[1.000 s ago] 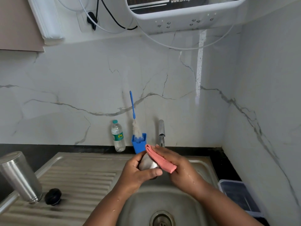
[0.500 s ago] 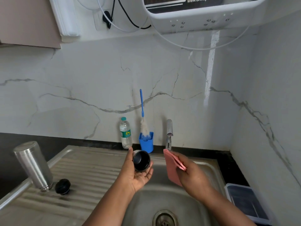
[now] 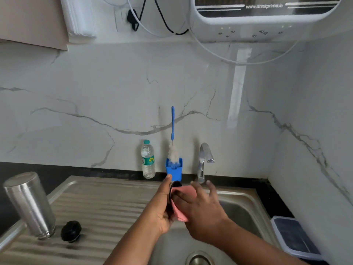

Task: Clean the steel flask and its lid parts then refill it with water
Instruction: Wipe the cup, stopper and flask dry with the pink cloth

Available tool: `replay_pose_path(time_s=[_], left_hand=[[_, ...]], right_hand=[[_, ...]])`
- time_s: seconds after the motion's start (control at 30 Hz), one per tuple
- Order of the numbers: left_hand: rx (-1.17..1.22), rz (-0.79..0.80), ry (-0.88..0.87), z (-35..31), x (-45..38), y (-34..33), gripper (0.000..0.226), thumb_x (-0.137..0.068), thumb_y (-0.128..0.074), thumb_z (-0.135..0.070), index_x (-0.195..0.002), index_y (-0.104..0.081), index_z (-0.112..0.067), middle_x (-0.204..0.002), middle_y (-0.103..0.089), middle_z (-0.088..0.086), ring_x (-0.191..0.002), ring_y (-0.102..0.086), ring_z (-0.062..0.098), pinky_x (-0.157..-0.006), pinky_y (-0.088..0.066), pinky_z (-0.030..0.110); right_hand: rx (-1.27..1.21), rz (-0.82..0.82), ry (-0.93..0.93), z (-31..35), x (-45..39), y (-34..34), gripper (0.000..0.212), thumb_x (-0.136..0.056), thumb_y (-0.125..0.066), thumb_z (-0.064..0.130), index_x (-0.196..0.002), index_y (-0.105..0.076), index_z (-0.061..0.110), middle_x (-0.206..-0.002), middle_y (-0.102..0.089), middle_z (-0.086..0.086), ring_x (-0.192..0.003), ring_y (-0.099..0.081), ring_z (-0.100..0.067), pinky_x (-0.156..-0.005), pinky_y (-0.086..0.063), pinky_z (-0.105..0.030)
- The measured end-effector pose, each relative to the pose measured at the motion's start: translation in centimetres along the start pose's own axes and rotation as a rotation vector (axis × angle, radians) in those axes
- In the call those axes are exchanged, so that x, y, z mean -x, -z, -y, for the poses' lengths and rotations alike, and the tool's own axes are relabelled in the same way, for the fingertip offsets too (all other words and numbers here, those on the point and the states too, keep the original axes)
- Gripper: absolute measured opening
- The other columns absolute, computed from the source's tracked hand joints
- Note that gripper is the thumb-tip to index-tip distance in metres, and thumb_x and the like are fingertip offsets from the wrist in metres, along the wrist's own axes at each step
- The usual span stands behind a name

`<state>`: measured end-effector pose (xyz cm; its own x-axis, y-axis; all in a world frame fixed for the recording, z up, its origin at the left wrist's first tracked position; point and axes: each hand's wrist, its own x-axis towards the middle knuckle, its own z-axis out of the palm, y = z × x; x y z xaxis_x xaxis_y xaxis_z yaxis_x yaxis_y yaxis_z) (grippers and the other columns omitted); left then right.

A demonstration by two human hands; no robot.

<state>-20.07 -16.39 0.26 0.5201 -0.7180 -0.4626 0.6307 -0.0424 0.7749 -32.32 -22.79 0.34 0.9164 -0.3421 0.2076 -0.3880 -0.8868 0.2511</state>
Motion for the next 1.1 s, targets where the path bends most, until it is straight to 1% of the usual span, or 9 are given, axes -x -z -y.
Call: replay_pose_path(time_s=[0.1, 0.17, 0.27, 0.37, 0.63, 0.73, 0.9, 1.0, 1.1], left_hand=[[-0.137, -0.005, -0.077, -0.8, -0.6, 1.7, 0.044, -0.076, -0.071, -0.058, -0.080, -0.072, -0.014, -0.059, -0.063, 0.001, -0.063, -0.055, 0.014, -0.059, -0.042, 0.026], [-0.193, 0.004, -0.092, -1.3, -1.0, 2.6, 0.039, -0.076, -0.072, -0.055, -0.074, -0.070, -0.015, -0.051, -0.059, 0.000, -0.059, -0.052, 0.013, -0.059, -0.037, 0.027], [-0.217, 0.082, -0.157, -2.0, -1.4, 3.5, 0.045, -0.068, -0.079, -0.052, -0.082, -0.071, -0.009, -0.054, -0.062, 0.002, -0.054, -0.055, 0.014, -0.055, -0.040, 0.024], [-0.229, 0.144, -0.241, -2.4, -2.0, 4.2, 0.063, -0.055, -0.080, -0.049, -0.092, -0.068, 0.000, -0.061, -0.062, 0.008, -0.054, -0.060, 0.018, -0.051, -0.046, 0.024], [-0.206, 0.378, -0.365, -2.5, -3.7, 5.0, 0.055, -0.053, -0.087, -0.057, -0.086, -0.069, -0.017, -0.076, -0.065, 0.004, -0.065, -0.063, 0.013, -0.059, -0.051, 0.027], [-0.338, 0.271, -0.253, -2.4, -4.1, 4.7, 0.095, -0.038, -0.083, -0.076, -0.101, -0.060, -0.009, -0.080, -0.066, 0.003, -0.065, -0.060, 0.014, -0.061, -0.047, 0.028], [-0.253, 0.370, 0.061, -3.2, -3.7, 5.2, 0.071, -0.053, -0.084, -0.060, -0.090, -0.068, -0.002, -0.068, -0.066, 0.014, -0.058, -0.065, 0.025, -0.071, -0.058, 0.045], [-0.158, 0.439, 0.113, -3.5, -3.7, 5.1, 0.046, -0.061, -0.087, -0.039, -0.081, -0.065, -0.004, -0.062, -0.065, 0.014, -0.049, -0.064, 0.025, -0.055, -0.056, 0.040], [-0.082, 0.547, 0.081, -3.3, -4.7, 5.5, 0.060, -0.047, -0.097, -0.040, -0.085, -0.066, -0.004, -0.067, -0.064, 0.014, -0.050, -0.060, 0.020, -0.055, -0.052, 0.028]], right_hand=[[0.042, 0.138, 0.068, 0.7, -1.2, 0.6, 0.083, -0.079, -0.063, 0.029, -0.148, -0.017, 0.030, -0.158, -0.023, 0.011, -0.144, -0.007, -0.048, -0.095, -0.002, -0.084], [-0.075, 0.213, 0.021, 1.4, -1.8, 0.6, 0.081, -0.087, -0.052, 0.013, -0.152, -0.006, 0.029, -0.161, -0.007, 0.010, -0.145, 0.007, -0.044, -0.109, -0.010, -0.072], [-0.372, 0.133, -0.048, 3.1, -2.1, 0.2, 0.074, -0.079, -0.044, 0.001, -0.147, -0.026, 0.024, -0.150, -0.035, 0.001, -0.124, -0.042, -0.031, -0.093, -0.044, -0.034], [-0.825, 0.059, -0.201, 5.2, -2.8, 0.3, 0.066, -0.078, -0.041, -0.004, -0.139, -0.043, 0.022, -0.103, -0.058, 0.005, -0.080, -0.055, -0.004, -0.070, -0.043, -0.017], [-2.335, 0.318, -0.616, 6.0, -3.1, 3.5, 0.048, -0.064, -0.039, -0.006, -0.102, -0.068, -0.003, -0.088, -0.063, -0.021, -0.078, -0.066, -0.024, -0.055, -0.056, -0.028], [-1.947, 0.158, -0.754, 6.9, -2.9, 2.5, 0.037, -0.078, -0.038, -0.005, -0.104, -0.063, 0.003, -0.089, -0.059, -0.021, -0.078, -0.062, -0.027, -0.060, -0.057, -0.036], [-0.375, 0.256, -0.397, 7.6, -2.4, 1.5, 0.048, -0.085, -0.045, 0.007, -0.129, -0.039, 0.024, -0.133, -0.043, 0.005, -0.112, -0.047, -0.028, -0.074, -0.042, -0.036], [-0.350, 0.233, -0.450, 8.3, -3.3, 1.6, 0.050, -0.085, -0.045, 0.007, -0.131, -0.036, 0.025, -0.134, -0.044, 0.004, -0.113, -0.048, -0.027, -0.083, -0.047, -0.039], [-0.835, 0.192, -0.605, 7.9, -4.4, 2.1, 0.047, -0.085, -0.042, 0.003, -0.126, -0.044, 0.026, -0.108, -0.058, 0.000, -0.097, -0.060, -0.024, -0.078, -0.055, -0.038]])
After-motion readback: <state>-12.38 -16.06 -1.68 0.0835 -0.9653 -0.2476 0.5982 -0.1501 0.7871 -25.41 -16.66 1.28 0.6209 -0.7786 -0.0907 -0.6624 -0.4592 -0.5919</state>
